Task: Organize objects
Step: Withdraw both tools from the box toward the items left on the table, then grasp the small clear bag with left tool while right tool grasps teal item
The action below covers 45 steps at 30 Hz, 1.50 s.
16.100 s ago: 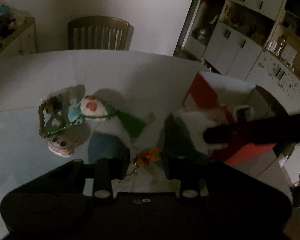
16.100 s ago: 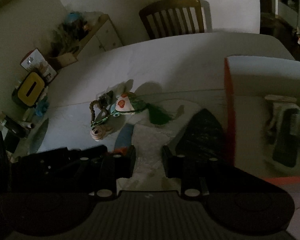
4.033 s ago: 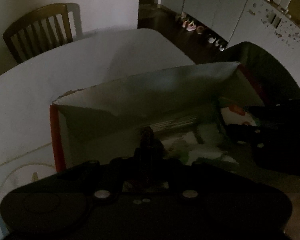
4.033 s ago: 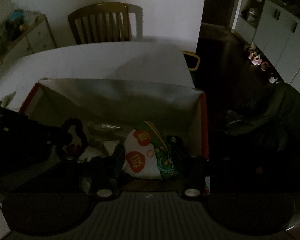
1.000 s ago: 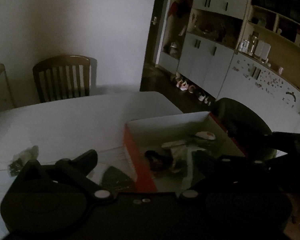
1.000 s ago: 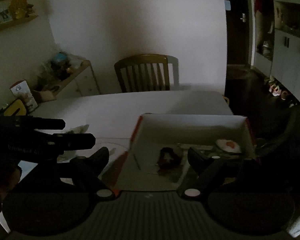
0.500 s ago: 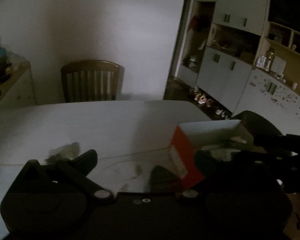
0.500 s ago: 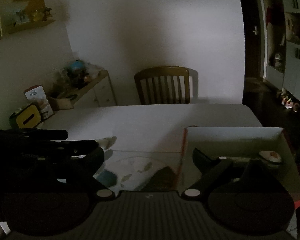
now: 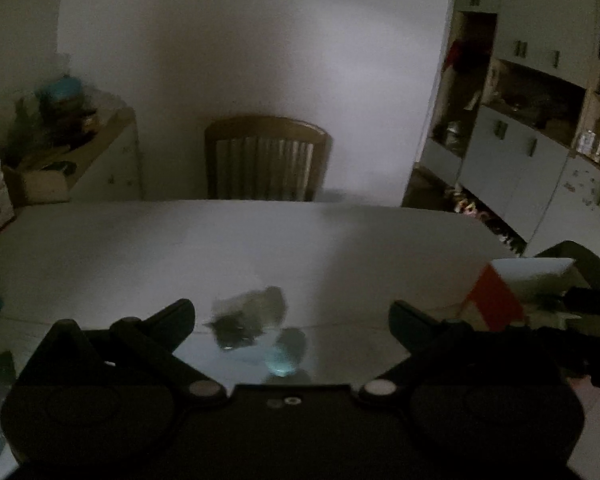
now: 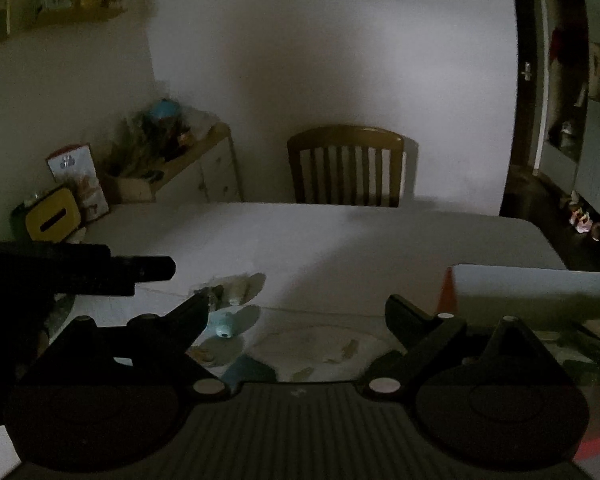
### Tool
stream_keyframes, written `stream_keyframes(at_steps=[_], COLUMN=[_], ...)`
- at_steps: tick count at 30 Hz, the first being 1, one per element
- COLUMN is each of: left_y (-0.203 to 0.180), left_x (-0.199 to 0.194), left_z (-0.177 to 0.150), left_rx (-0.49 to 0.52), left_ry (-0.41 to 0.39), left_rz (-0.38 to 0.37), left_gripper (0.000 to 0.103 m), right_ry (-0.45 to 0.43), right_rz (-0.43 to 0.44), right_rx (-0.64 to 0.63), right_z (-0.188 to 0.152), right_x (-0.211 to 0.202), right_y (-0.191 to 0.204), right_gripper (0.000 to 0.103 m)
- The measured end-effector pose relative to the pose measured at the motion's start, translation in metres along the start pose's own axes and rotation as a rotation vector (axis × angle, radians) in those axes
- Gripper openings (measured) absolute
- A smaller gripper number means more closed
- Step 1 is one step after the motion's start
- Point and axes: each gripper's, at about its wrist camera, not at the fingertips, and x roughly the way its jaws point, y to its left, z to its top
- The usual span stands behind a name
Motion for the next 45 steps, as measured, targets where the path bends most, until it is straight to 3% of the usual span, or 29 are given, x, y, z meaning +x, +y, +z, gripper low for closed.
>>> stream_keyframes(at_steps=[4, 10, 16, 23, 32, 45], left_y=[0.029, 0.054, 0.074, 0.078, 0.083, 0.082], left_x=[0.023, 0.056, 0.091, 0.123, 0.156, 0.166], left_z=[0.005, 0.009, 0.003, -0.004, -0.01, -0.014], left_rx=[-0.09, -0.095, -0.19, -0.176, -0.2, -0.162], left_ry=[0.052, 0.094, 0.196, 0.235, 0.319, 0.355], left_rz=[0.011, 0.058, 0.057, 0.108, 0.084, 0.046], left_gripper=[0.103, 0.103, 0.103, 0.102, 0.098, 0.078], right_ry=[0.041, 0.124, 0.203, 0.278, 0.347, 0.38], right_rz=[0.027, 0.02, 0.027, 0.034, 0.055, 0.069], right_rx=[-0.002, -0.03, -0.035, -0.053, -0.084, -0.111], right_z=[-0.001, -0.003, -0.008, -0.016, -0.016, -0.019], right_x=[0.03, 0.082, 0.125, 0.164, 0.2, 0.22], right_y=[0.015, 0.032, 0.038, 0.049, 0.06, 0.068], right_gripper=[0.096, 0.096, 0.096, 0.096, 0.095, 0.066])
